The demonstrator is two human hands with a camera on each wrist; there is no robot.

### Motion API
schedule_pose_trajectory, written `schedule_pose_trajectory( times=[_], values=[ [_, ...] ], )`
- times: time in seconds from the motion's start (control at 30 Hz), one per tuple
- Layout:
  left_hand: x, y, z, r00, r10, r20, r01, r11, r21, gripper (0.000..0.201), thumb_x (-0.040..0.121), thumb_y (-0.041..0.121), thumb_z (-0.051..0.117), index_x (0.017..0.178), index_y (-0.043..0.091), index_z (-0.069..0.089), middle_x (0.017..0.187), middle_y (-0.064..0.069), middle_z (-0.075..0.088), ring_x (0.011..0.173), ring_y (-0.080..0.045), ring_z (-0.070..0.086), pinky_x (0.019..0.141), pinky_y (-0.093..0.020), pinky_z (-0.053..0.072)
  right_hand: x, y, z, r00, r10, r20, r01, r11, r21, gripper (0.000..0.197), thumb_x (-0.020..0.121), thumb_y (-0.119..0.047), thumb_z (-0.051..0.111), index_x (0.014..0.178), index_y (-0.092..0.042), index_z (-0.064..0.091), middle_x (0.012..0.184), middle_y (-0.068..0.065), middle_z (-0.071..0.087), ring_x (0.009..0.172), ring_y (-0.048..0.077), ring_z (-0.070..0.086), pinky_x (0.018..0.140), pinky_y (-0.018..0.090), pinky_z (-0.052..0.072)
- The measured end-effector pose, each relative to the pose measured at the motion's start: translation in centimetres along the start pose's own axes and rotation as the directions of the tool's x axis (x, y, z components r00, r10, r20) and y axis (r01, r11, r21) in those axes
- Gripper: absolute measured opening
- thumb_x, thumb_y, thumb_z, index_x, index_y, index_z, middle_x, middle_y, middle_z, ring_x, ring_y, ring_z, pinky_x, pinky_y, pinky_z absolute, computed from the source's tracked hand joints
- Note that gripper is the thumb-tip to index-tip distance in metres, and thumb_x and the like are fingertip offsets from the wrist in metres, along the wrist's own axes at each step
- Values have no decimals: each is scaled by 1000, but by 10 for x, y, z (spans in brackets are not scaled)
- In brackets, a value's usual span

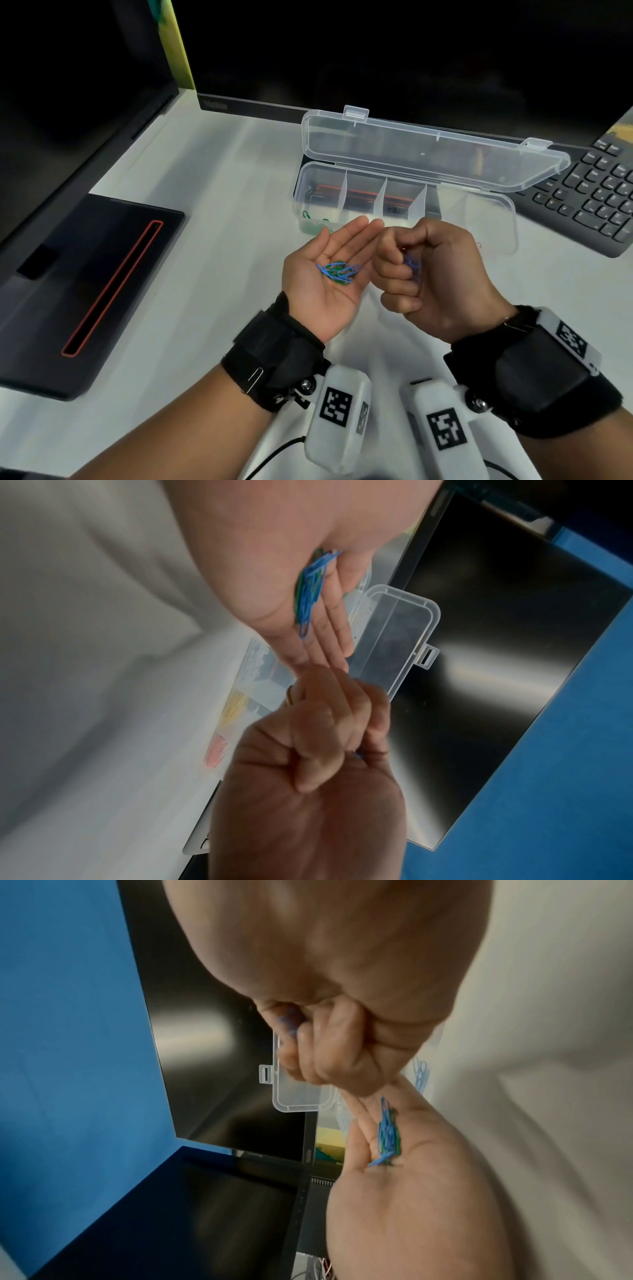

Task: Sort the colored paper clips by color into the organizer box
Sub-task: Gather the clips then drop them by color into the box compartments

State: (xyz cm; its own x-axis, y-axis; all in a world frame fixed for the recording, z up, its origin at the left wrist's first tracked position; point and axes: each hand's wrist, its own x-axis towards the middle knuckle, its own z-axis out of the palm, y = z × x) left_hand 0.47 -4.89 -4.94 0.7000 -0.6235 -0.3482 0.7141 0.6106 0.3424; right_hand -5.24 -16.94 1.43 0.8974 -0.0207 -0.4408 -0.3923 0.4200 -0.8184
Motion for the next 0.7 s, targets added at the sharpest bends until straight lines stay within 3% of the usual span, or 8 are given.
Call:
schedule_pose_trajectory(
  times=[0.13, 0.2, 0.27, 0.33, 0.4, 0.5, 0.6, 0.7],
  values=[
    [1, -1, 0, 1000, 6, -5, -6, 1000, -15, 43, 101, 27, 33, 108, -1, 64, 100, -17, 72, 80, -26, 71, 67, -28, 58, 0, -1, 6, 984, -120, -130, 66, 930, -363, 46, 92, -34, 52, 54, -8, 44, 52, 5, 29, 45, 15, 17, 42, 21, 11],
    [2, -1, 1, 1000, 7, -11, -7, 1000, -16, 44, 101, 27, 32, 107, -2, 64, 104, -18, 72, 83, -27, 71, 69, -29, 58, -2, 2, 9, 941, -319, -115, 166, 728, -665, 44, 90, -27, 62, 56, -1, 53, 50, 3, 35, 42, 12, 22, 42, 22, 20],
    [1, 0, 1, 1000, 3, -13, -3, 1000, -16, 44, 101, 27, 31, 109, -2, 64, 108, -20, 70, 91, -28, 71, 78, -33, 59, -3, 4, 9, 886, -463, -21, 225, 470, -853, 24, 83, -26, 72, 63, -11, 69, 42, -11, 43, 39, 8, 37, 44, 12, 27],
    [0, 0, 1, 1000, 4, -11, -4, 1000, -10, 45, 101, 28, 32, 109, -2, 64, 110, -19, 70, 94, -29, 71, 82, -35, 58, -4, 6, 11, 876, -480, 37, 178, 250, -952, 8, 73, -34, 79, 79, -31, 75, 46, -23, 51, 51, -1, 50, 52, 10, 35],
    [0, 0, 0, 1000, 7, -13, -7, 1000, -2, 44, 101, 28, 32, 109, -1, 65, 110, -19, 70, 95, -28, 71, 81, -35, 59, -3, 9, 11, 887, -458, 61, 103, 66, -992, 22, 71, -40, 77, 93, -36, 75, 51, -14, 52, 58, 8, 50, 61, 19, 43],
    [1, -1, 0, 1000, 5, -11, -5, 1000, -18, 44, 101, 26, 32, 108, -3, 64, 107, -20, 71, 91, -29, 72, 74, -34, 60, -3, 10, 14, 879, -470, 79, 83, -12, -996, 19, 76, -38, 71, 95, -37, 75, 71, -4, 66, 70, 24, 58, 69, 37, 51],
    [1, -1, 1, 1000, 1, -9, -1, 1000, -27, 44, 101, 26, 32, 108, -3, 63, 105, -20, 71, 89, -29, 72, 73, -35, 60, -2, 12, 16, 889, -450, 83, 93, -1, -996, 8, 78, -33, 70, 85, -34, 75, 67, -7, 60, 71, 21, 59, 69, 34, 49],
    [2, -2, 0, 1000, 5, -9, -5, 1000, -15, 44, 101, 26, 32, 108, -3, 63, 108, -20, 70, 93, -31, 71, 84, -38, 57, -1, 15, 15, 894, -441, 82, 98, 12, -995, 5, 78, -28, 67, 77, -30, 71, 59, -10, 52, 65, 17, 54, 65, 32, 47]
  ],
)
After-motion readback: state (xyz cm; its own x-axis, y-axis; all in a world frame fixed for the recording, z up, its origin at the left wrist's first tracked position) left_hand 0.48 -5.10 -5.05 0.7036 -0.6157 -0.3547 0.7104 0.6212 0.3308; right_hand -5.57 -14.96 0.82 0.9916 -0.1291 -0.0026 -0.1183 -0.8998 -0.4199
